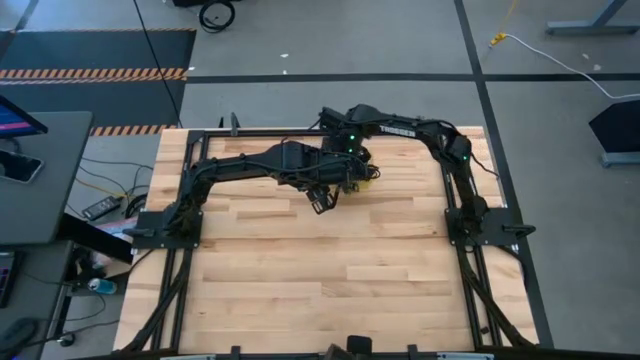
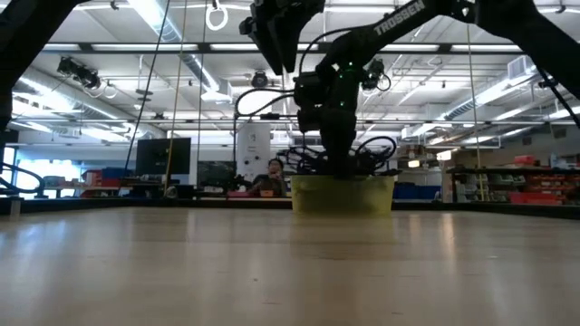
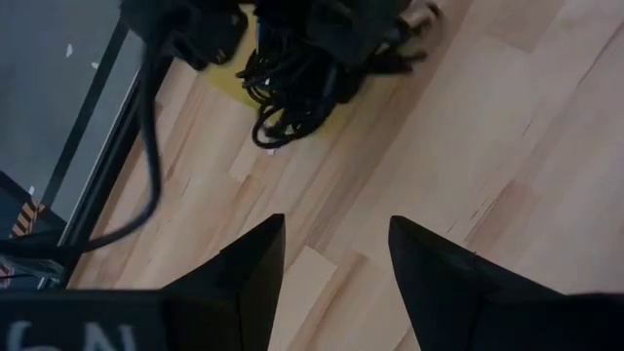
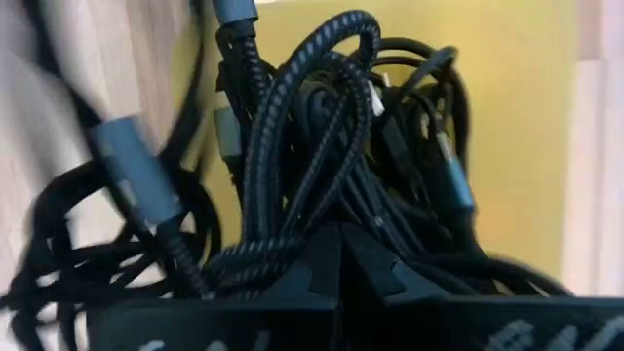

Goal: Pick and place USB-C Cables
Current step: Put the black charger cable into the yellow bin

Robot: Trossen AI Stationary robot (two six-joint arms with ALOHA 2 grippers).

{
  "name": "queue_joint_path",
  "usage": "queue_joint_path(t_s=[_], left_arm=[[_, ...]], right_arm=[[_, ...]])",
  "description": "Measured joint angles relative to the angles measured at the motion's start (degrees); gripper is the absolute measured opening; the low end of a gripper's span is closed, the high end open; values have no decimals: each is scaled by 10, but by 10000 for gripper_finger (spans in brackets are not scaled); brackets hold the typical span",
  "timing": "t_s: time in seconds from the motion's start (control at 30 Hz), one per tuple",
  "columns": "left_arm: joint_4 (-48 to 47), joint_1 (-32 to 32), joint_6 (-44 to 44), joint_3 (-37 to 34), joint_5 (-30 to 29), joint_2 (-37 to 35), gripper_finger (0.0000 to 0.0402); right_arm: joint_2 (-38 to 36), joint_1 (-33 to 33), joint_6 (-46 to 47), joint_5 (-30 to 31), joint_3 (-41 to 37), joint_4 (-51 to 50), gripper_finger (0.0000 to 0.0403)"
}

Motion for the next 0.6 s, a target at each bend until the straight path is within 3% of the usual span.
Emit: queue_joint_path(t_s=[0.17,0.4,0.6], left_arm=[[0,0,4,0,0,0,192],[1,3,4,0,0,0,192],[0,2,4,0,0,0,192]], right_arm=[[1,0,-17,20,-1,10,1],[-70,-14,-16,60,6,11,2],[-146,-16,44,7,7,-7,22]])
